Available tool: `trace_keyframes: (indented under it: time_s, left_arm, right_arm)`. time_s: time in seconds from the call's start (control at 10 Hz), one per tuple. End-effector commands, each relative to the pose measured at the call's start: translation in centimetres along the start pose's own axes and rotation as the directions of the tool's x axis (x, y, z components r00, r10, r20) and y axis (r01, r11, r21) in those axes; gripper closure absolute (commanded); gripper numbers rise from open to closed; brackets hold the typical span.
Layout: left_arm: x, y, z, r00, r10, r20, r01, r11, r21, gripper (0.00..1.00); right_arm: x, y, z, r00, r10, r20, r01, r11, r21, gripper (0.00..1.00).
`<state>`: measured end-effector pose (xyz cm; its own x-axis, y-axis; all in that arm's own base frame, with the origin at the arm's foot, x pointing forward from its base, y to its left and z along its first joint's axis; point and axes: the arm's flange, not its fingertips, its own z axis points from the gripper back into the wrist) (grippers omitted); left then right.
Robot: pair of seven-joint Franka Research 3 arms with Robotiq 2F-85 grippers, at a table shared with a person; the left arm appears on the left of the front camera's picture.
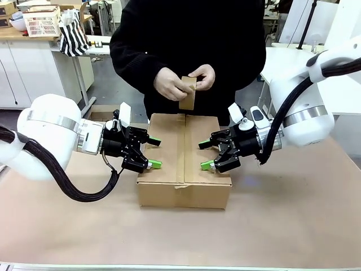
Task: Pack the gift set into the box.
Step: Press and hold the closed box until the human finishes sealing it.
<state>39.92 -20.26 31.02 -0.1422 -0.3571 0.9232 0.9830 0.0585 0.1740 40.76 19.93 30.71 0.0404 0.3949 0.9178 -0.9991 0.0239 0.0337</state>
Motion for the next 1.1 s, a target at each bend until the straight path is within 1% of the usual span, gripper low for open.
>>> trace_keyframes:
  time_s: [0.0, 1.0]
  left_arm:
    - [-0.2, -0.25, 0.07, 1.0, -0.011, -0.01, 0.011, 1.0, -0.006, 0.0]
    - [-0.2, -0.25, 0.07, 1.0, -0.011, -0.01, 0.011, 1.0, -0.006, 0.0]
  right_arm:
    - [-0.08, 0.1, -0.04, 1.0, -0.003, -0.003, 0.003, 1.0, -0.007, 0.0]
    - [-0.08, 0.1, -0.04, 1.0, -0.003, -0.003, 0.003, 1.0, -0.007, 0.0]
